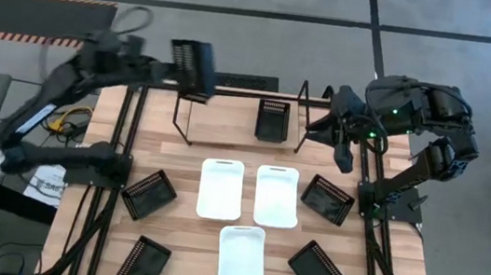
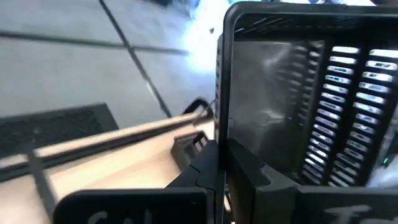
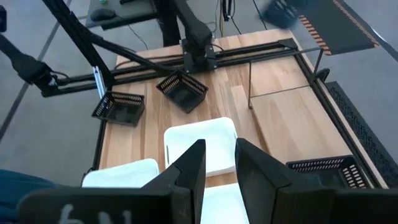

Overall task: Stack baskets on shelf by color
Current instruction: Put the black bin on the shelf, then adjust the black bins

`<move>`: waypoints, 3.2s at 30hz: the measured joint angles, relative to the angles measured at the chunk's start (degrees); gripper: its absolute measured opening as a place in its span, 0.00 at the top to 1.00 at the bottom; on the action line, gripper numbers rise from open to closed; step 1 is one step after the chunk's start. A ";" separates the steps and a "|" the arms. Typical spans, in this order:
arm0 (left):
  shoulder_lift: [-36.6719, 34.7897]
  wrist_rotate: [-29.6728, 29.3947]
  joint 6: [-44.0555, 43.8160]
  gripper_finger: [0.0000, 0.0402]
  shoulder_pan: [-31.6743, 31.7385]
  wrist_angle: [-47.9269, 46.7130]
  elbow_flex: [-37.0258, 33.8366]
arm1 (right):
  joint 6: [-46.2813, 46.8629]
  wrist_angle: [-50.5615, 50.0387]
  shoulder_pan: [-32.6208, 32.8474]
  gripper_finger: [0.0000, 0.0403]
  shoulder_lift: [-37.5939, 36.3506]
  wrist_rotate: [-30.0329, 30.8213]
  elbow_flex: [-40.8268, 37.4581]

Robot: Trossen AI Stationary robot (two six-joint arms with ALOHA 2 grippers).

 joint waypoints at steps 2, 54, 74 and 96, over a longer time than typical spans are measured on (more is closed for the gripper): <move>4.51 -1.74 -0.38 1.00 -2.90 2.59 -0.01 | -0.62 0.01 0.00 0.73 -0.20 0.00 -0.02; 36.63 -15.94 -16.21 1.00 -8.24 -14.40 0.12 | -2.53 -4.81 0.00 0.73 -0.24 0.00 -0.07; 37.04 -15.98 -10.16 0.72 -8.20 -14.18 4.60 | -2.46 -4.75 0.00 0.73 -0.24 0.00 -0.07; 31.97 -40.33 -6.77 1.00 -37.77 -52.27 33.82 | -0.66 -1.48 -1.44 0.99 5.89 15.59 -15.42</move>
